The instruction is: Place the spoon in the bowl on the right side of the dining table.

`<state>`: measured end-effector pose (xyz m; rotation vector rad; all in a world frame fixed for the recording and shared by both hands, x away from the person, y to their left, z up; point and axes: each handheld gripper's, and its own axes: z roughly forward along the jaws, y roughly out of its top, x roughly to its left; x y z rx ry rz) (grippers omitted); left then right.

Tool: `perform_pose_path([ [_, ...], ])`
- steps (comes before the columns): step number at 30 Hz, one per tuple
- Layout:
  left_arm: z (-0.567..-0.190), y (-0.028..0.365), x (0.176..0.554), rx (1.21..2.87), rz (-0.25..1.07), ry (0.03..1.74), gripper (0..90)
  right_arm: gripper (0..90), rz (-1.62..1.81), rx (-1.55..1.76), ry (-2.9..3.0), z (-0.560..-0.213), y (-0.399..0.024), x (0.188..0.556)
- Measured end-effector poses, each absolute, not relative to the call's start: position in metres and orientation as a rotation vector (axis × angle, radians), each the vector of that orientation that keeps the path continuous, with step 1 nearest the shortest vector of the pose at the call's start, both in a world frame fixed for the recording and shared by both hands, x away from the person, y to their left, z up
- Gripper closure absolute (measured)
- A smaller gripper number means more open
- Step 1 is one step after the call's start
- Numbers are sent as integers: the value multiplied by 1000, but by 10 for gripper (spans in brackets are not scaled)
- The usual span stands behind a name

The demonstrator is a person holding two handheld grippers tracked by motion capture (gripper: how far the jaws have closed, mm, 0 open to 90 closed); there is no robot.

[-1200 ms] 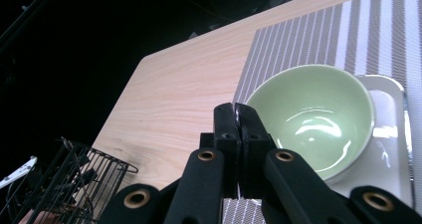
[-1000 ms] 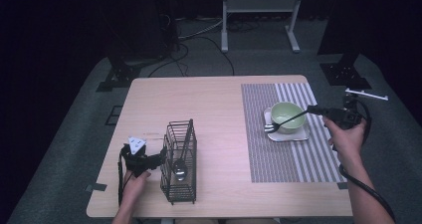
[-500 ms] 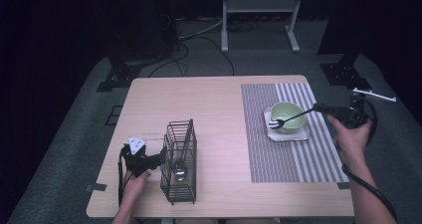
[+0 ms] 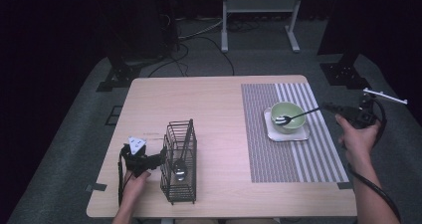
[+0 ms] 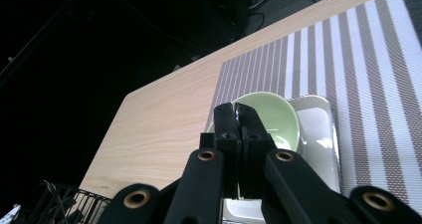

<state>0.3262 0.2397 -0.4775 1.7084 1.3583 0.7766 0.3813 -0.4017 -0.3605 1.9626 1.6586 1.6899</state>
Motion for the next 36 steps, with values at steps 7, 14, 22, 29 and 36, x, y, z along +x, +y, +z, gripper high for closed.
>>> perform_pose_path([
  [7, -477, 239, 326, 1715, 780, 1356, 0, 886, 1693, 1969, 1626, -366, -408, 380],
  [14, -477, 239, 326, 1714, 781, 1356, 0, 886, 1695, 1983, 1608, -369, -410, 380],
  [22, -477, 239, 326, 1715, 785, 1354, 0, 886, 1686, 1998, 1592, -375, -412, 380],
  [29, -477, 239, 326, 1716, 786, 1354, 0, 886, 1675, 2005, 1587, -379, -414, 379],
  [36, -477, 239, 326, 1715, 784, 1355, 0, 886, 1670, 2019, 1576, -384, -415, 379],
])
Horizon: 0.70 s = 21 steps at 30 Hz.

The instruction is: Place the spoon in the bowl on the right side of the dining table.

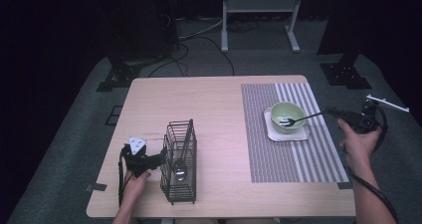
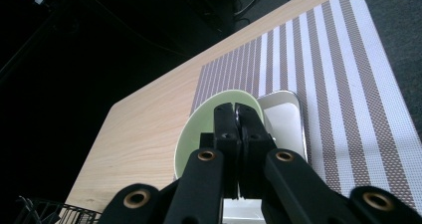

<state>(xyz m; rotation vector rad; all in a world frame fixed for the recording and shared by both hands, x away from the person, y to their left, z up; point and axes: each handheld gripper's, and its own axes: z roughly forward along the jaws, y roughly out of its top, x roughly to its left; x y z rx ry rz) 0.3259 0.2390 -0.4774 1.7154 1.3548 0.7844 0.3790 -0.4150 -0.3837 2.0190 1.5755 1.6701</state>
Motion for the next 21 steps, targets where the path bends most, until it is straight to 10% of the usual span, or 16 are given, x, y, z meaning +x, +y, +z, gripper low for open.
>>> perform_pose_path([
  [21, -478, 238, 327, 1725, 779, 1360, 0, 884, 1657, 2058, 1557, -399, -415, 383],
])
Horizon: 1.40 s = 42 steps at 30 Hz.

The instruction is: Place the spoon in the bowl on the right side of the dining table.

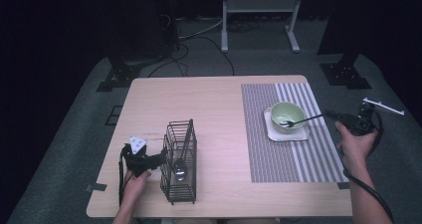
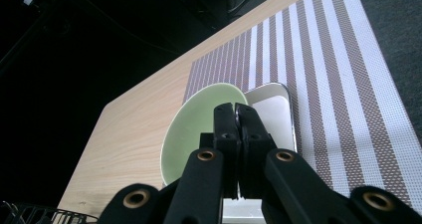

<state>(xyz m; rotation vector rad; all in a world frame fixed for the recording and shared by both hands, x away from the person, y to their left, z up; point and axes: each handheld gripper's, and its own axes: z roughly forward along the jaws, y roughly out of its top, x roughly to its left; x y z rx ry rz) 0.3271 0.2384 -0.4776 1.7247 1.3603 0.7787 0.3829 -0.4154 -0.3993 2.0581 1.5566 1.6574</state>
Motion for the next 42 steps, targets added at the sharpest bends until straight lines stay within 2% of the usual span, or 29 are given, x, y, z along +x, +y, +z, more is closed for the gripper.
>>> perform_pose_path([
  [19, -478, 240, 327, 1716, 771, 1365, 0, 851, 1672, 2098, 1538, -414, -410, 394],
  [42, -477, 240, 325, 1714, 775, 1354, 0, 648, 1677, 2135, 1577, -434, -405, 393],
])
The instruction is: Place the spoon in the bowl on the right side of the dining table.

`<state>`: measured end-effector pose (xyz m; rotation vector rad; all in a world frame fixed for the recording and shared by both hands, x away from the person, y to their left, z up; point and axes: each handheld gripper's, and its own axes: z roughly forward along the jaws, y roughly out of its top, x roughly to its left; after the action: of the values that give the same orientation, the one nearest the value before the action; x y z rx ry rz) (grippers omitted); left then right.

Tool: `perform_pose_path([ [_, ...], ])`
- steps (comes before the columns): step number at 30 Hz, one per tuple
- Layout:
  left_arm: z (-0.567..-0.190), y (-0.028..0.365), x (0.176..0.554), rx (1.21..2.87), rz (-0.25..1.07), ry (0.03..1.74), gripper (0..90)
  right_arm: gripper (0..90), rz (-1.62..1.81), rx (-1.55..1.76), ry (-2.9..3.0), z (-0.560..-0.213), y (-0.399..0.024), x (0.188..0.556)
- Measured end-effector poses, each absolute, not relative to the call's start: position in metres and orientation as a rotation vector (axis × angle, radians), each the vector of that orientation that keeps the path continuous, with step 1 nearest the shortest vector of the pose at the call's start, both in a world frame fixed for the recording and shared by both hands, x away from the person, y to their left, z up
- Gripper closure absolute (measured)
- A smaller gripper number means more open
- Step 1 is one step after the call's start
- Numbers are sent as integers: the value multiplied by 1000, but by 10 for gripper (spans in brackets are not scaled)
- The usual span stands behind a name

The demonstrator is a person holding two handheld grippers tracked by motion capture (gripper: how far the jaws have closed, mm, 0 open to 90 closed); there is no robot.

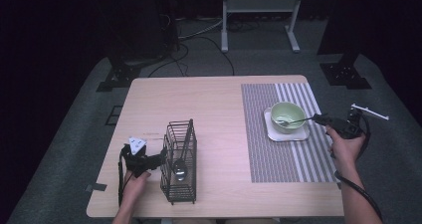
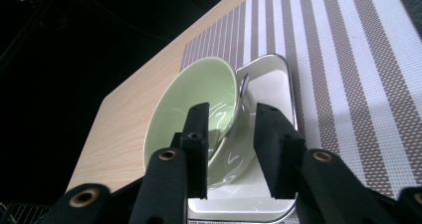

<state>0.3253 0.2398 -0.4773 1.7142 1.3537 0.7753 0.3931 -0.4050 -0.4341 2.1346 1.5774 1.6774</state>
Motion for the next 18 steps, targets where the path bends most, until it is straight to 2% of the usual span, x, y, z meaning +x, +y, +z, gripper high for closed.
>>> perform_pose_path([
  [15, -477, 239, 325, 1715, 781, 1353, 0, 512, 1697, 2111, 1674, -446, -396, 382],
  [18, -477, 239, 325, 1717, 782, 1354, 0, 508, 1704, 2105, 1688, -448, -394, 381],
])
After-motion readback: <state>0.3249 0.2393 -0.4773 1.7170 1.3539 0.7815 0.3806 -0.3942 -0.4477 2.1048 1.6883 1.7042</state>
